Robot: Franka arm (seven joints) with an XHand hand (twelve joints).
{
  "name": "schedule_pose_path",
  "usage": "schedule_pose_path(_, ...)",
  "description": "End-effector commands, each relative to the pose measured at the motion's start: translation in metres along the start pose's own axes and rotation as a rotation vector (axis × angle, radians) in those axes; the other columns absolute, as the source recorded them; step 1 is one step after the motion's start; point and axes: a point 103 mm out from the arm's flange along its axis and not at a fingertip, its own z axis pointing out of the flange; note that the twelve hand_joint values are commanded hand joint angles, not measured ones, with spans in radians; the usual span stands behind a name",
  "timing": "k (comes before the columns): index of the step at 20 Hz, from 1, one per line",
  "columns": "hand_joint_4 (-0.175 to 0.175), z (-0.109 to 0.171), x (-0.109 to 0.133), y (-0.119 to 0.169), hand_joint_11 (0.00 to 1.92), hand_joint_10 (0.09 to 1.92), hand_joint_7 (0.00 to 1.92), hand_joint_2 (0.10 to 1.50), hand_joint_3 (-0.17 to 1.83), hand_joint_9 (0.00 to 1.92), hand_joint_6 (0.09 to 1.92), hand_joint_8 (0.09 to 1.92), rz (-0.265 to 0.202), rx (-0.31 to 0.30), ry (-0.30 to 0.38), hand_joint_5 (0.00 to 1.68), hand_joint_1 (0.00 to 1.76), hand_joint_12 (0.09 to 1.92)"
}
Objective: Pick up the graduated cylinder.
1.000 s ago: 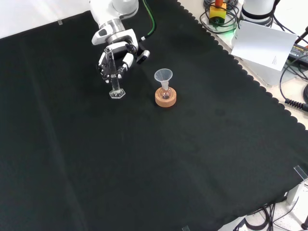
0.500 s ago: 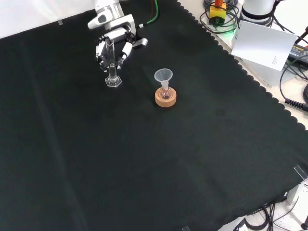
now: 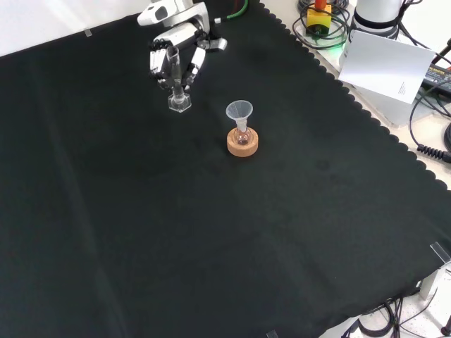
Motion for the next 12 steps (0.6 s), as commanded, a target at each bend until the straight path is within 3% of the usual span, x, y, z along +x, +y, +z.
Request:
schedule_pose_path(1,-0.175,-0.015,0.018,-0.043,1.05,0.81,0.87,1.09,0.00,1.14,0.99,1.12,0.030,0.077,-0.093,0.97,1.38,0.90)
schedule_pose_path(12,-0.175,-0.025,0.044,-0.096,1.05,0.81,0.87,1.09,0.00,1.14,0.99,1.12,0.047,0.174,-0.225,0.97,1.38,0.90)
